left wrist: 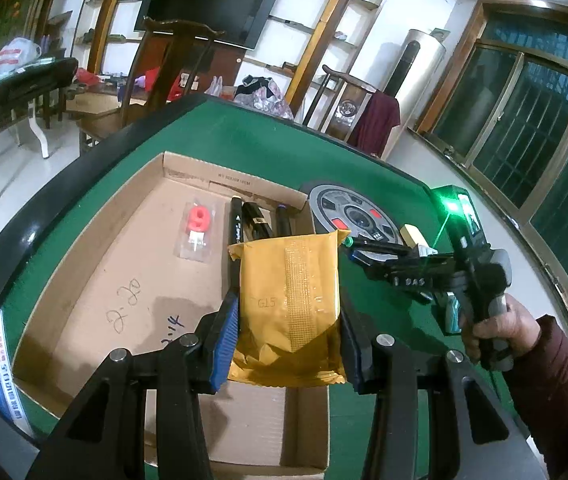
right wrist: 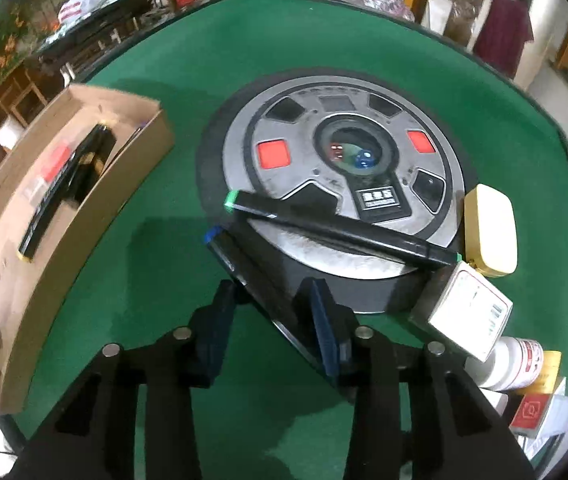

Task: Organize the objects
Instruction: 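Carry the envelope into the box with the left tool while the right tool places the blue-capped marker there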

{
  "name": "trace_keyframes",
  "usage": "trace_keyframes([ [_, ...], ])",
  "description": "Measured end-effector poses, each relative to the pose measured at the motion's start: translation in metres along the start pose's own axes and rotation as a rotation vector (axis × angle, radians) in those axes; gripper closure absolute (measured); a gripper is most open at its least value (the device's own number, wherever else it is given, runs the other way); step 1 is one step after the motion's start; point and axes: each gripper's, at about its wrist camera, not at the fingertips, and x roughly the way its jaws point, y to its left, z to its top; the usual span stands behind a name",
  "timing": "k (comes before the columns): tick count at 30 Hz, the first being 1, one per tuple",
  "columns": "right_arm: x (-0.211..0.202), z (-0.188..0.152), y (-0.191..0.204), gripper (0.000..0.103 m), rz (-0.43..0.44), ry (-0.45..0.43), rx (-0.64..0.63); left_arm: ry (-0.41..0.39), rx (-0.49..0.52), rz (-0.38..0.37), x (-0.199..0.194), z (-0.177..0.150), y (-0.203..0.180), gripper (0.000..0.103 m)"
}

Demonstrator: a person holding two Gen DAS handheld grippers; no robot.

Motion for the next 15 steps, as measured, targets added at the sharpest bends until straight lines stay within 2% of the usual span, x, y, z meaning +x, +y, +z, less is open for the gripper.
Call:
trace_keyframes([
  [3,0.000,-0.002,0.002,0.068,-0.027,-0.034,-0.002,-0.002,-0.004,0.002,-0.004,-0.003,0.001,0.064],
  [5,-0.001,-0.006,0.000,0.073,-0.026,-0.044,0.015,-0.011,-0.003,0.007,-0.010,-0.004,0.001,0.064],
  [7,-0.004,-0.010,-0.005,0.090,-0.015,-0.052,0.045,-0.025,-0.003,0.014,-0.016,-0.006,0.001,0.064],
  [15,-0.026,-0.051,-0.044,0.090,0.266,-0.119,0.318,-0.051,-0.025,0.029,-0.033,-0.007,0.008,0.064],
])
